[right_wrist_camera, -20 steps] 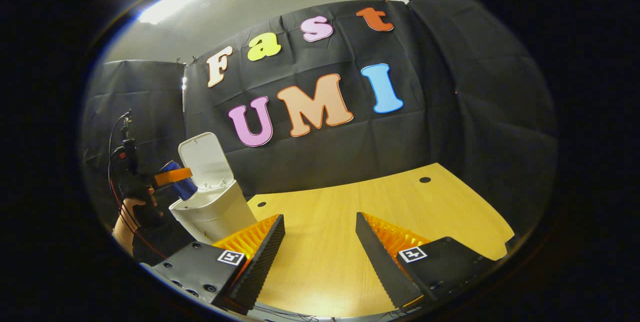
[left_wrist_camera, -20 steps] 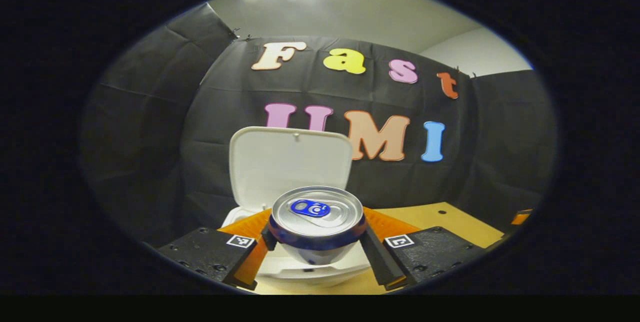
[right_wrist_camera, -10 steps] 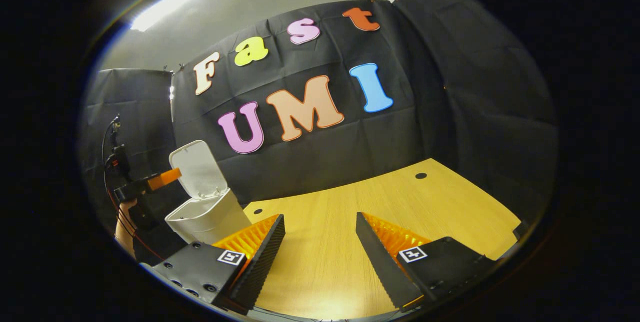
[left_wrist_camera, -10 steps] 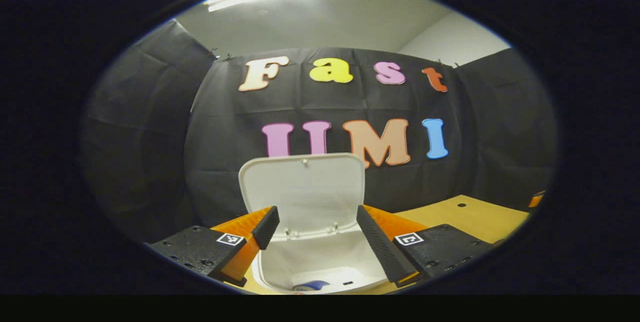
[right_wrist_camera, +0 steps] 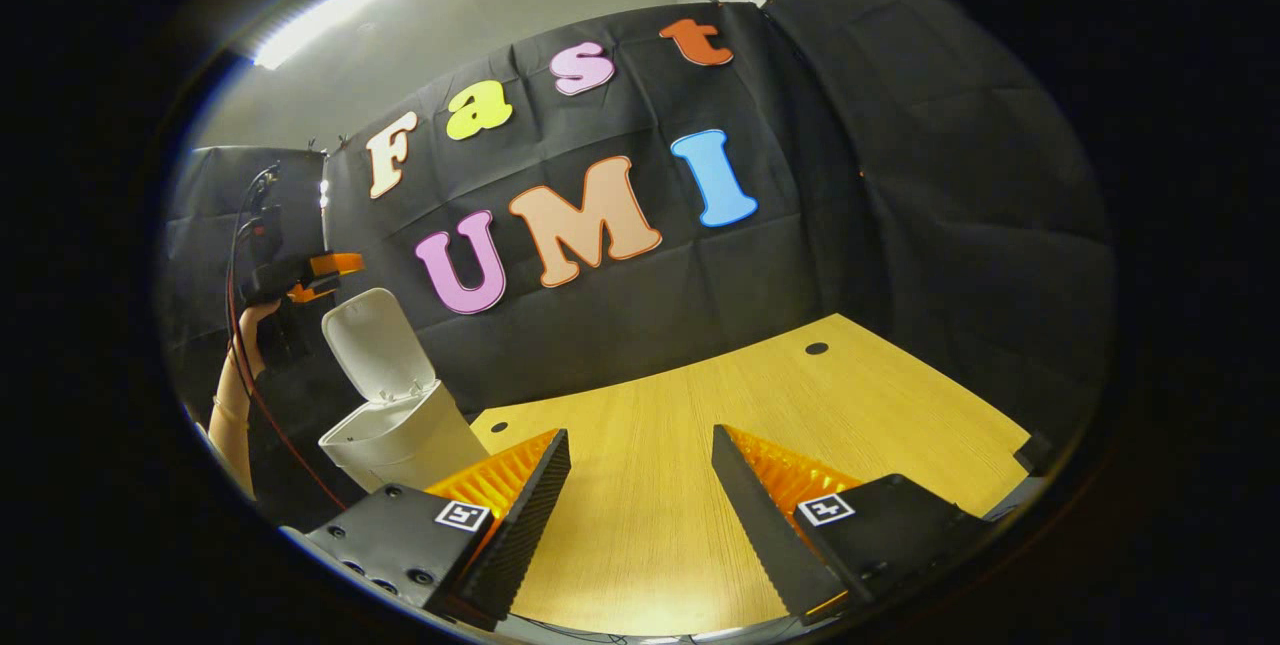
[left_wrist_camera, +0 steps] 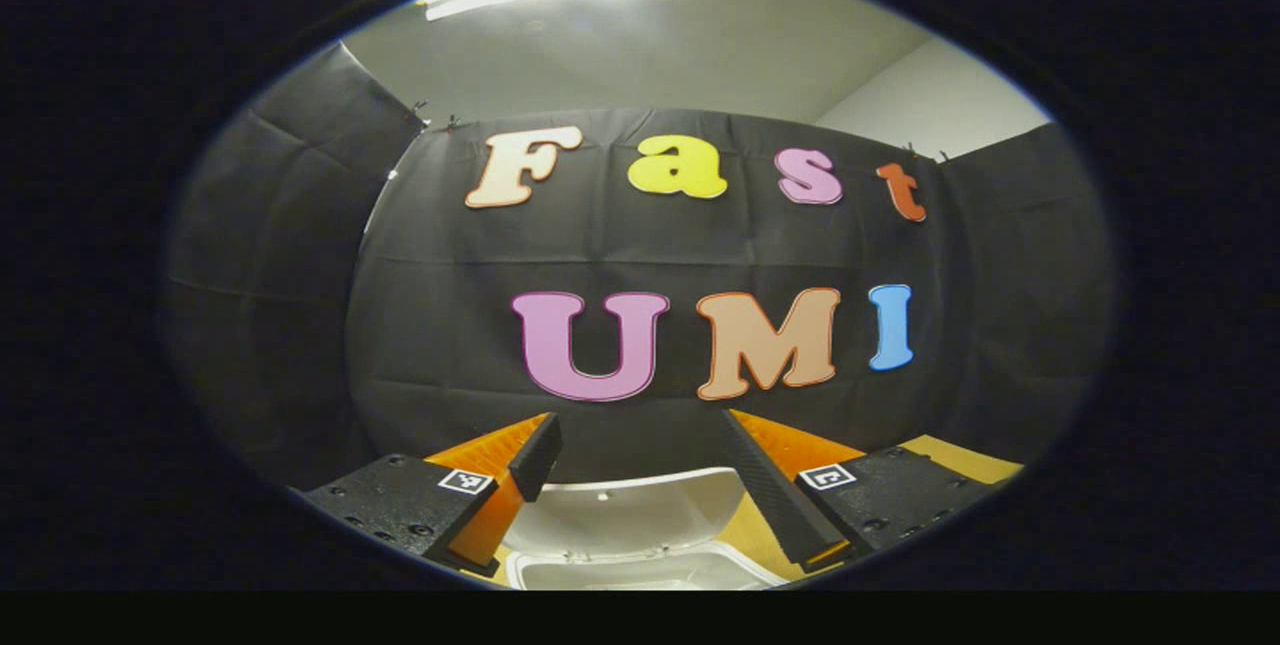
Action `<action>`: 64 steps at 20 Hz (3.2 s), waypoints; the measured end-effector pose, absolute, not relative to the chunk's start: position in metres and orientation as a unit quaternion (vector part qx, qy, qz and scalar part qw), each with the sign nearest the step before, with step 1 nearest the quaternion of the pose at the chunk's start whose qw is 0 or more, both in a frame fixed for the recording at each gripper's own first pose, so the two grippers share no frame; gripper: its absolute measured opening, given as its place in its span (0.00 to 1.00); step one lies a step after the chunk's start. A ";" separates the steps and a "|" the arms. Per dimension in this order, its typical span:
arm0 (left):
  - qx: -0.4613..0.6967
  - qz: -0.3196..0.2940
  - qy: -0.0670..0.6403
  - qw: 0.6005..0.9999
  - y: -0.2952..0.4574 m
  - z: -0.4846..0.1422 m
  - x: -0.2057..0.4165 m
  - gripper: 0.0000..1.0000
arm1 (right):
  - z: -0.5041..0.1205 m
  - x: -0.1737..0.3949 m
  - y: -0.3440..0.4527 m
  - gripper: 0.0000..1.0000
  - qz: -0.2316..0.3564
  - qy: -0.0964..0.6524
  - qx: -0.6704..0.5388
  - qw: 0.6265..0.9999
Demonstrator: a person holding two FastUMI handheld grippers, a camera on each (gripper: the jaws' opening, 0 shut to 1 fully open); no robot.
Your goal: Press the lid of the desktop garbage bin to open it, pick up the crumpled paper on the desktop and throw it into the bin, then pick up the pop can on the desktop and drop it into the bin, and finally close the garbage bin lid.
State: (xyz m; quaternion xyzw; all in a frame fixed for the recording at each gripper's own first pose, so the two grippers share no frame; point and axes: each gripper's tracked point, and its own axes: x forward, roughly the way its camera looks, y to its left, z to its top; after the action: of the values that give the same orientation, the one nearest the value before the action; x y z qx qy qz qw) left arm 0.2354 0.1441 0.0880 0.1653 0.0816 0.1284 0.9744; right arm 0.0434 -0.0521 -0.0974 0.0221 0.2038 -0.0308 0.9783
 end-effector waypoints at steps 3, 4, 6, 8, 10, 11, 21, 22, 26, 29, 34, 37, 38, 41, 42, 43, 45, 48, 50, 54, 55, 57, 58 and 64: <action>0.175 0.157 0.122 0.964 0.172 0.070 0.248 0.99 | -0.097 0.034 -0.062 0.95 -0.043 0.203 0.036 0.978; 0.174 0.157 0.143 0.962 0.177 0.059 0.250 0.99 | -0.096 0.030 -0.065 0.95 -0.047 0.203 0.038 0.977; 0.157 0.154 0.159 0.963 0.178 0.050 0.246 0.94 | -0.094 0.027 -0.075 0.95 -0.058 0.204 0.038 0.977; 0.153 0.144 0.149 0.966 0.170 0.054 0.243 0.97 | -0.092 0.025 -0.081 0.95 -0.065 0.205 0.042 0.976; 0.167 0.137 0.117 0.969 0.164 0.060 0.232 0.95 | -0.086 0.023 -0.083 0.95 -0.066 0.201 0.045 0.976; 0.169 0.137 0.113 0.970 0.160 0.060 0.223 0.94 | -0.086 0.022 -0.084 0.95 -0.065 0.199 0.043 0.977; 0.176 0.173 0.157 0.956 0.158 -0.042 0.118 0.94 | -0.087 0.019 -0.085 0.95 -0.046 0.218 0.025 0.974; 0.153 0.182 0.201 0.950 0.164 -0.075 0.104 0.95 | -0.088 0.021 -0.083 0.95 -0.041 0.220 0.024 0.974; 0.174 0.193 0.146 0.954 0.174 -0.087 0.102 0.97 | -0.094 0.030 -0.071 0.95 -0.021 0.232 0.023 0.972; 0.205 0.194 0.106 0.954 0.176 -0.082 0.107 0.92 | -0.104 0.032 -0.062 0.96 -0.013 0.242 0.023 0.970; 0.195 0.204 0.112 0.953 0.178 -0.087 0.101 0.94 | -0.126 0.025 -0.057 0.96 -0.018 0.269 0.018 0.963; 0.193 0.205 0.121 0.952 0.178 -0.090 0.098 0.95 | -0.128 0.022 -0.051 0.95 -0.015 0.271 0.025 0.962; 0.194 0.206 0.124 0.951 0.177 -0.089 0.098 0.91 | -0.125 0.023 -0.050 0.95 -0.014 0.264 0.029 0.964; 0.197 0.202 0.117 0.952 0.175 -0.088 0.095 0.96 | -0.115 0.028 -0.045 0.95 -0.006 0.240 0.036 0.970; 0.204 0.195 0.096 0.955 0.173 -0.082 0.099 0.96 | -0.111 0.029 -0.044 0.95 -0.005 0.235 0.036 0.971; 0.213 0.193 0.098 0.953 0.173 -0.079 0.101 0.94 | -0.109 0.029 -0.043 0.95 -0.002 0.232 0.034 0.972; 0.223 0.204 0.107 0.947 0.177 -0.077 0.098 0.93 | -0.105 0.030 -0.043 0.95 -0.002 0.230 0.029 0.973; 0.233 0.206 0.078 0.947 0.171 -0.052 0.097 0.92 | -0.101 0.030 -0.037 0.95 0.001 0.228 0.027 0.973; 0.216 0.192 0.073 0.955 0.163 -0.043 0.095 0.92 | -0.104 0.027 -0.032 0.95 0.004 0.229 0.026 0.973; 0.166 0.154 0.069 0.972 0.121 -0.032 0.078 0.92 | -0.119 0.024 -0.021 0.95 0.002 0.244 0.019 0.970; 0.155 0.144 0.066 0.975 0.107 -0.032 0.074 0.92 | -0.121 0.024 -0.015 0.95 0.006 0.245 0.019 0.969; 0.142 0.116 0.065 0.981 0.081 -0.034 0.069 0.92 | -0.125 0.026 -0.003 0.95 0.015 0.244 0.022 0.969; 0.141 0.104 0.072 0.982 0.069 -0.039 0.067 0.93 | -0.126 0.027 0.005 0.95 0.025 0.245 0.026 0.969; 0.127 0.025 0.116 0.985 0.025 -0.077 0.063 0.94 | -0.116 0.040 0.036 0.95 0.055 0.215 0.041 0.974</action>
State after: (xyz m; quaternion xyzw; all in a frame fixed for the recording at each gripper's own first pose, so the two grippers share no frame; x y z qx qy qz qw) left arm 0.0634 0.0254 -0.0768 0.1266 0.1161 0.0252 0.9848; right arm 0.0400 0.0359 -0.1159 0.0407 0.2154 0.0554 0.9741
